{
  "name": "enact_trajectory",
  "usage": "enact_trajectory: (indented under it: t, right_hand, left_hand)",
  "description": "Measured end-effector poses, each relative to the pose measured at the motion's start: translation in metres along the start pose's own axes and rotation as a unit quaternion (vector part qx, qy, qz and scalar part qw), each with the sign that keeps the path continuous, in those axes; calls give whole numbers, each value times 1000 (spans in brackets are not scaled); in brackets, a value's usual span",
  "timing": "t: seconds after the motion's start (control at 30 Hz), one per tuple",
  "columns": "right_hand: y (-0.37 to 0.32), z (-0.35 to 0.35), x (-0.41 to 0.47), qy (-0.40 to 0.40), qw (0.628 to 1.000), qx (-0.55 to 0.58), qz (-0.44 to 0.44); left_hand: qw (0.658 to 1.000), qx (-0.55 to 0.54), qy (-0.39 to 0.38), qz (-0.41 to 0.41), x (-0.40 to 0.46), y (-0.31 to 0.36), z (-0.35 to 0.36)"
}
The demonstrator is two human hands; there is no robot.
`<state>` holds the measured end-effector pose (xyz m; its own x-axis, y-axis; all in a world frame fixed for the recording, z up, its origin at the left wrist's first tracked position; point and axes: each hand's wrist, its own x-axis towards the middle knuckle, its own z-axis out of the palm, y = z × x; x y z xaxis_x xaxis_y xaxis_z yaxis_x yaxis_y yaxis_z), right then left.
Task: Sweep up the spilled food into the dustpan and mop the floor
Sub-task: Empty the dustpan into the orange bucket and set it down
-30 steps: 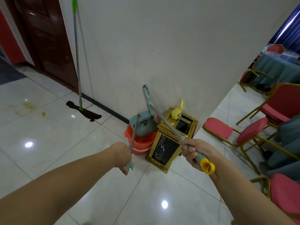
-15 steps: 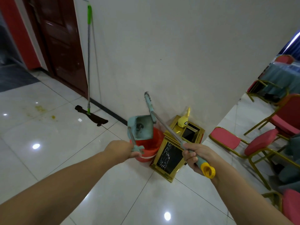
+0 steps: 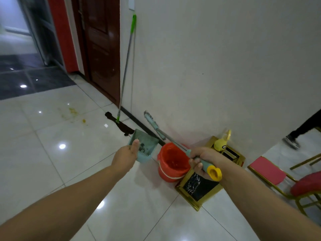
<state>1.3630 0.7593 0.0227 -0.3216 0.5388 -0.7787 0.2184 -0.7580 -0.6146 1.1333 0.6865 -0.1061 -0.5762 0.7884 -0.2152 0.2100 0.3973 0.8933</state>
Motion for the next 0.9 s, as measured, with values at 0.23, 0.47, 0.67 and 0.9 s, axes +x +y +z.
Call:
enact_trajectory:
  t: [0.23,0.47,0.67,0.9]
  right_hand:
    - [-26,74,47,-56,997,-35,48]
    - [-37,146,94,-76,986,-84,126]
    - [-34,204,125,-62,971,-130,191]
    - [-43,241,151,-64,952,-172,243]
  left_hand:
    - [987,-110,8,-119,14,-43,-33]
    - [973,-101,-6,-209,29,-87,-52]
    - [969,-122,-32,-214,40,-118,-60]
    - [934,-181,-29,-306,58,-127,-55]
